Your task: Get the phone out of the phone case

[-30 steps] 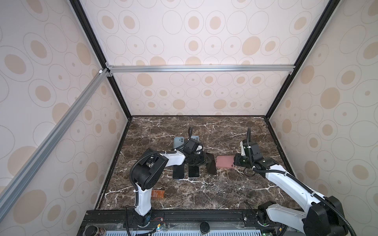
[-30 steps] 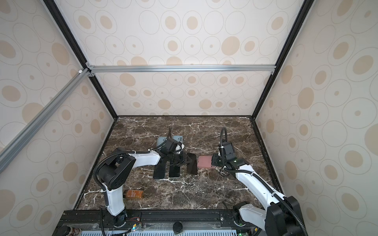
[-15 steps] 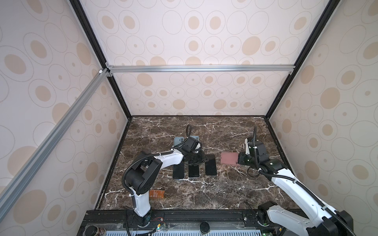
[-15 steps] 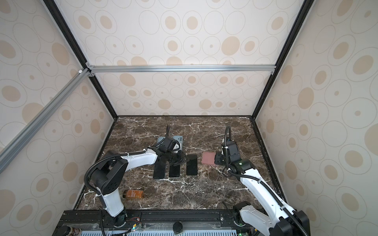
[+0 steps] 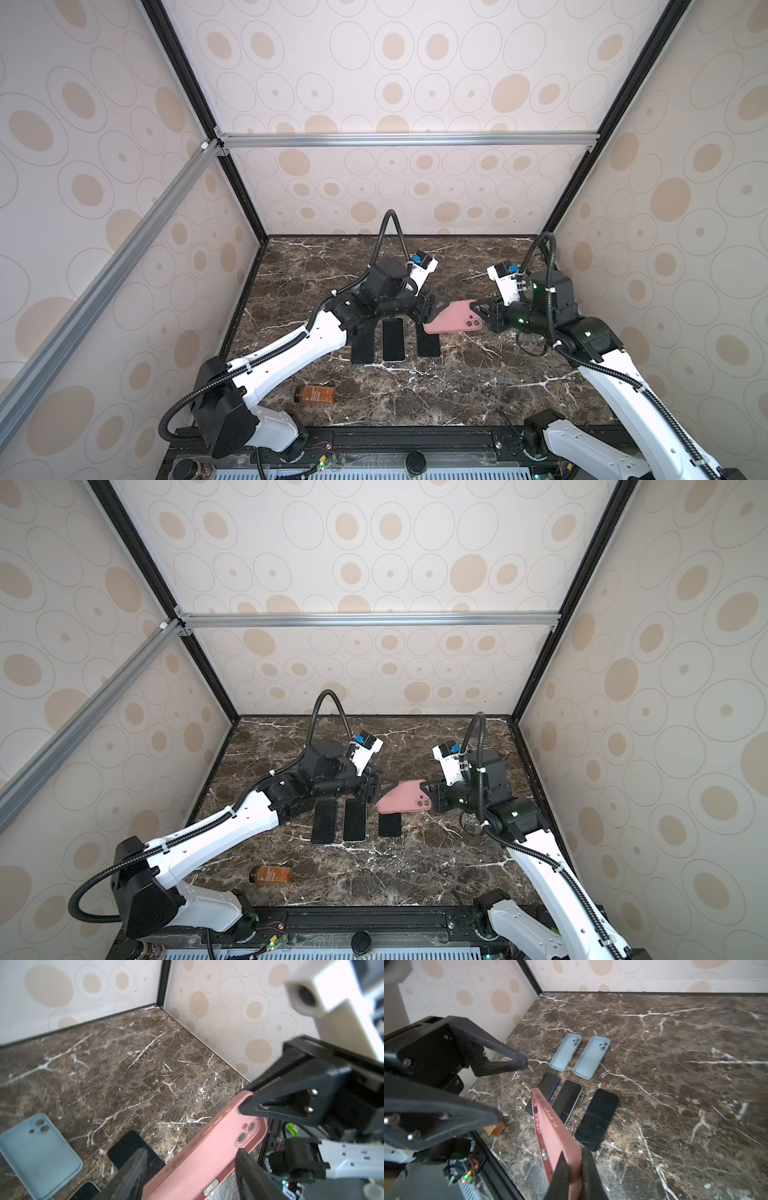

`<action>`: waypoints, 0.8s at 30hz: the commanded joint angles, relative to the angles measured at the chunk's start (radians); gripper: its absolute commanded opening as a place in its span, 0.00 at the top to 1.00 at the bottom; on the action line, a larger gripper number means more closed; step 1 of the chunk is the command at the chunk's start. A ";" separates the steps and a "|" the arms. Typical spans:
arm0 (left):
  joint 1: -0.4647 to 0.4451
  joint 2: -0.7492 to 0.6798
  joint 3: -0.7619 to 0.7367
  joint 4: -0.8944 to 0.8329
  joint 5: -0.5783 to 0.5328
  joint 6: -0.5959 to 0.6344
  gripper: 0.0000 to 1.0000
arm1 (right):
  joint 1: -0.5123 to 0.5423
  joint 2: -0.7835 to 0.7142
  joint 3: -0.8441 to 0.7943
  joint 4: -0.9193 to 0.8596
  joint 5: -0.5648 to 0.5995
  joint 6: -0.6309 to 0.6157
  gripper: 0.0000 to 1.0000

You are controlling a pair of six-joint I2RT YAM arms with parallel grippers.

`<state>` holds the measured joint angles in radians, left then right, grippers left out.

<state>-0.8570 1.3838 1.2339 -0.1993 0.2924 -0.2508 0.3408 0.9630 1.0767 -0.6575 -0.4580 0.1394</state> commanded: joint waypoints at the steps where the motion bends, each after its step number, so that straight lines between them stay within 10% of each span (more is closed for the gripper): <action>1: -0.021 -0.030 0.014 -0.093 -0.071 0.226 0.33 | -0.001 0.038 0.074 -0.157 -0.157 -0.140 1.00; 24: -0.117 0.042 0.122 -0.318 -0.112 0.386 0.68 | 0.003 0.098 0.135 -0.245 -0.196 -0.251 1.00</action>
<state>-0.9642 1.4189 1.3113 -0.4850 0.1940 0.0971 0.3408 1.0733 1.1965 -0.8818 -0.6430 -0.0834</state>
